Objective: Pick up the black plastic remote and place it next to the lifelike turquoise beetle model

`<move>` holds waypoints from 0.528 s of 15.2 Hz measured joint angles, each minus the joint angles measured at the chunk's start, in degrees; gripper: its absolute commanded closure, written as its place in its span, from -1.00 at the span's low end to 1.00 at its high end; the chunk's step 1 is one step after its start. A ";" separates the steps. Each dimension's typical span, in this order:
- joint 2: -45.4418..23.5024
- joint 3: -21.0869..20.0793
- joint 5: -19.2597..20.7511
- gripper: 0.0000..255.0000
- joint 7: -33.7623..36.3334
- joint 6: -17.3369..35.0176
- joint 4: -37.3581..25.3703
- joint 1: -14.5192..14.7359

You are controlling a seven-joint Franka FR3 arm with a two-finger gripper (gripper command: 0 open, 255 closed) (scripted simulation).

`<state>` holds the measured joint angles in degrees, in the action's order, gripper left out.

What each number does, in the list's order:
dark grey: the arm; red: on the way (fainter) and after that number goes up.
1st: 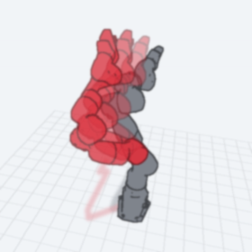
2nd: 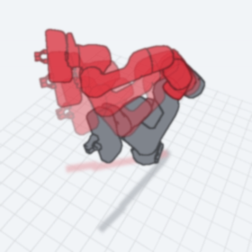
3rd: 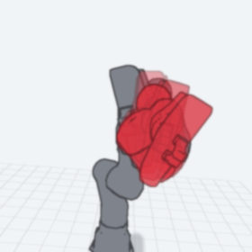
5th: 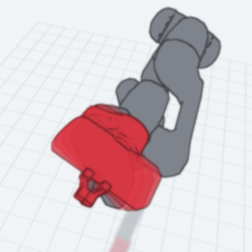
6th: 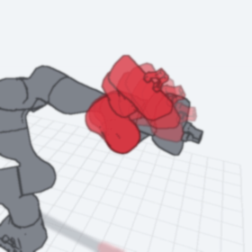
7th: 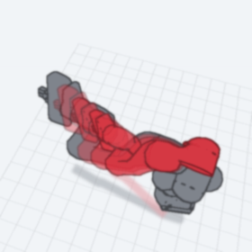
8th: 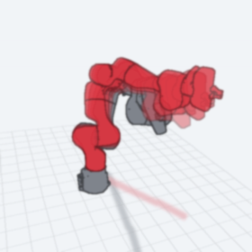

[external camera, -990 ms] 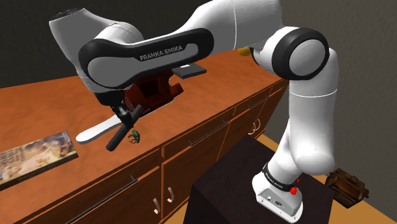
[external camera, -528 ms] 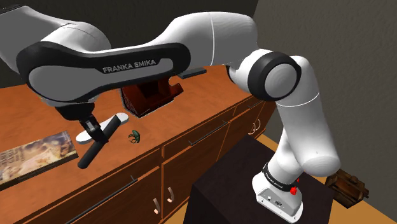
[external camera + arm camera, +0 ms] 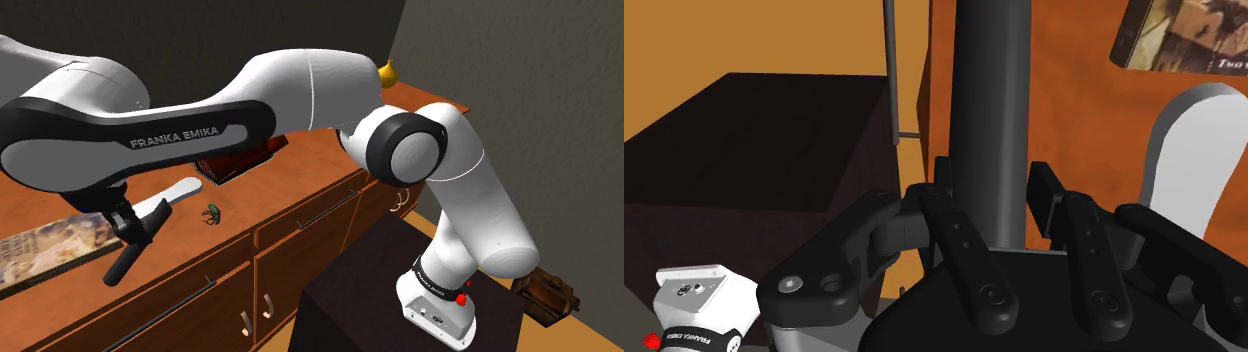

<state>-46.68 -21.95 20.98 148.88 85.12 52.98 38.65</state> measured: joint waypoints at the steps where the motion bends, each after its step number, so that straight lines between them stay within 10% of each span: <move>1: 0.17 -0.04 -0.02 1.00 0.17 0.85 1.06 -0.22; 8: -0.59 0.07 0.32 1.00 1.20 5.40 5.01 -0.78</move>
<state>-47.27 -21.88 21.30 150.09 90.53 57.99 37.87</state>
